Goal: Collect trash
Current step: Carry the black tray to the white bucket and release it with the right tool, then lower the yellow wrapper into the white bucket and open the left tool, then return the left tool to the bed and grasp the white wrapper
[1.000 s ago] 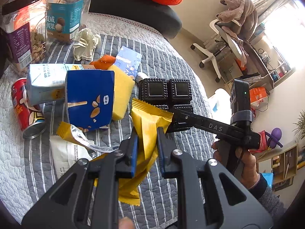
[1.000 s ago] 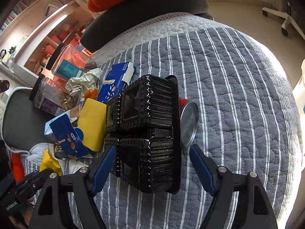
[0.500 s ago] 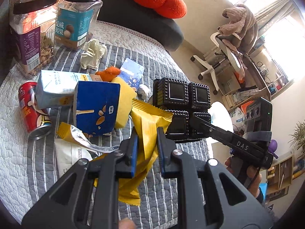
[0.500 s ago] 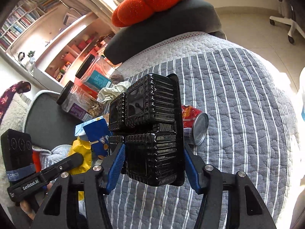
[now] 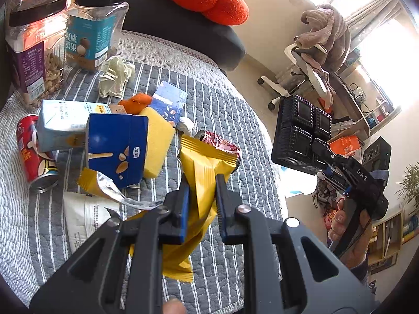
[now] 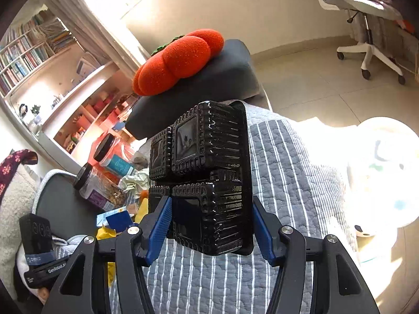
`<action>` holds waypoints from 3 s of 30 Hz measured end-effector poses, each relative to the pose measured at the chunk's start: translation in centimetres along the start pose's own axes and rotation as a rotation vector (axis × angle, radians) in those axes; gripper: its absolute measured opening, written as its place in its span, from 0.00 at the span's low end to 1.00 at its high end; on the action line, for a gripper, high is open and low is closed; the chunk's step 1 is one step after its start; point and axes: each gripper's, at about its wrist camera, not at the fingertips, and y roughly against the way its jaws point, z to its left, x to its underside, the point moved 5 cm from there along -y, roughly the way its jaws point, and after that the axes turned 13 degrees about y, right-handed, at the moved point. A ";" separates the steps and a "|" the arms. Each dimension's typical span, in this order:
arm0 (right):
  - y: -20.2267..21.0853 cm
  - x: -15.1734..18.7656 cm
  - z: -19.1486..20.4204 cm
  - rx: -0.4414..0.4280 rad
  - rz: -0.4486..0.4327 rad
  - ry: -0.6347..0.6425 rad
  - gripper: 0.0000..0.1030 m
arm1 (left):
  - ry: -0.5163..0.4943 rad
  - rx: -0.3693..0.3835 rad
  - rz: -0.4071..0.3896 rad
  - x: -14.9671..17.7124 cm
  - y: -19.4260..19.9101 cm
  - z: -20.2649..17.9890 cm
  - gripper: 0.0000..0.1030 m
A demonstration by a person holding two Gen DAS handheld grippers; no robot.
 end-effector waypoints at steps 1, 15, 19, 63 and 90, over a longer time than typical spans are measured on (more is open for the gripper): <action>0.6 -0.2 -1.1 0.022 -0.016 -0.015 0.58 | -0.003 -0.002 0.004 0.1 -0.2 -0.2 0.19; 5.5 -1.3 -15.1 0.501 -0.044 -0.153 0.60 | -0.092 -0.004 0.042 0.9 -3.3 -4.9 0.19; 5.0 -0.5 -17.8 0.586 0.048 -0.145 0.63 | -0.099 0.025 0.072 1.1 -5.7 -7.8 0.19; 19.5 3.6 -27.6 0.859 0.016 -0.288 1.00 | -0.426 -0.118 0.085 6.0 -21.0 -31.4 0.72; 5.7 1.1 -9.2 0.705 0.055 0.174 1.00 | -0.317 -0.544 -0.278 1.3 -7.1 -12.2 0.79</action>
